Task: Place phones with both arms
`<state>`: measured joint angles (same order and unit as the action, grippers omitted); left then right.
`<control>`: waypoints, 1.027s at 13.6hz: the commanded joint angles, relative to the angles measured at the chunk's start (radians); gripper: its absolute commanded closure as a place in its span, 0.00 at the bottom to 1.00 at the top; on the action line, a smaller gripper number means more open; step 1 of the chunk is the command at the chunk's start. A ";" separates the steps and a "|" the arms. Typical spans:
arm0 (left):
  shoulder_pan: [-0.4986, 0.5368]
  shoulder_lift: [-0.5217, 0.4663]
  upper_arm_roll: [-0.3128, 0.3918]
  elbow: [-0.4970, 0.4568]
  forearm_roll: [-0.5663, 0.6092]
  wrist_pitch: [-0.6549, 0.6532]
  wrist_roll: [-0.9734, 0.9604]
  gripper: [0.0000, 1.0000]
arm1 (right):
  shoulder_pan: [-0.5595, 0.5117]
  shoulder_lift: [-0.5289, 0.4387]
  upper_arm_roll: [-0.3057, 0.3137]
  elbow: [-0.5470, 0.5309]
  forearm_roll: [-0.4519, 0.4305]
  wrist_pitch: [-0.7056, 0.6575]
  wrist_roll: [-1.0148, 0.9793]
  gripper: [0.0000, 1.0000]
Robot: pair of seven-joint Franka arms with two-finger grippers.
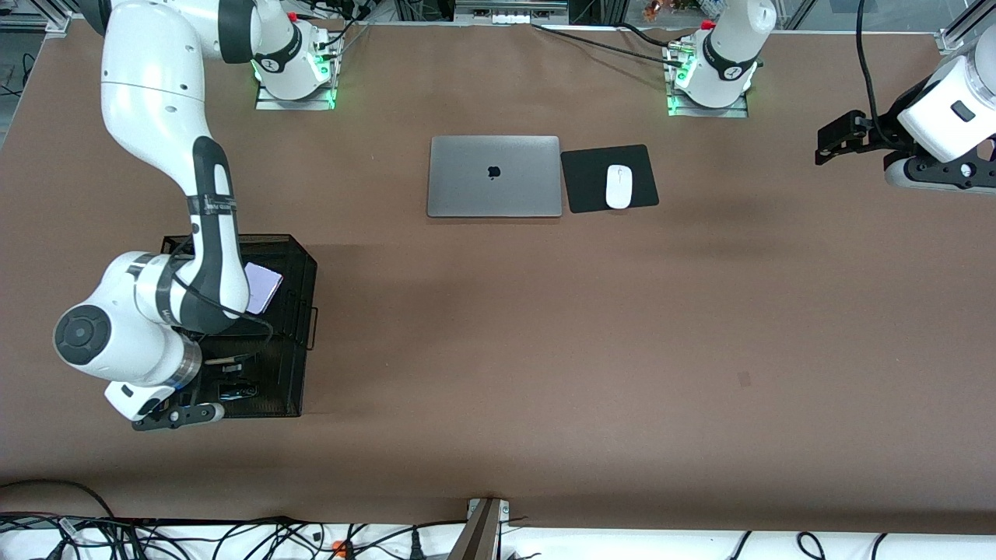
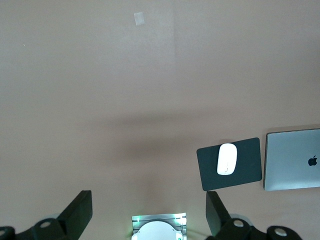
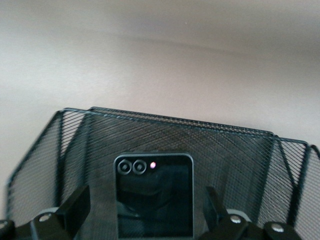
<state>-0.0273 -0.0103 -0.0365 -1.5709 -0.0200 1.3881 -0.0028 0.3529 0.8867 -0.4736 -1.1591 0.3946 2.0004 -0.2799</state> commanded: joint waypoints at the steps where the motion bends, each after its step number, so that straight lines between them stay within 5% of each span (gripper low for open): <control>1: 0.012 -0.019 0.001 -0.001 -0.011 -0.017 0.017 0.00 | -0.008 -0.043 -0.057 0.093 0.015 -0.240 -0.004 0.00; 7: 0.020 -0.019 0.000 -0.001 -0.009 -0.023 0.023 0.00 | 0.092 -0.349 -0.071 0.041 -0.078 -0.583 0.151 0.01; 11: 0.020 -0.017 0.000 -0.001 -0.009 -0.023 0.023 0.00 | 0.196 -0.576 -0.069 -0.247 -0.217 -0.448 0.220 0.01; 14: 0.020 -0.017 0.000 -0.001 -0.009 -0.023 0.023 0.00 | 0.241 -0.682 -0.063 -0.358 -0.302 -0.381 0.277 0.01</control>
<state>-0.0180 -0.0123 -0.0330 -1.5709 -0.0200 1.3778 -0.0023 0.5488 0.3177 -0.5426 -1.3886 0.1578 1.5646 -0.0541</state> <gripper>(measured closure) 0.000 0.004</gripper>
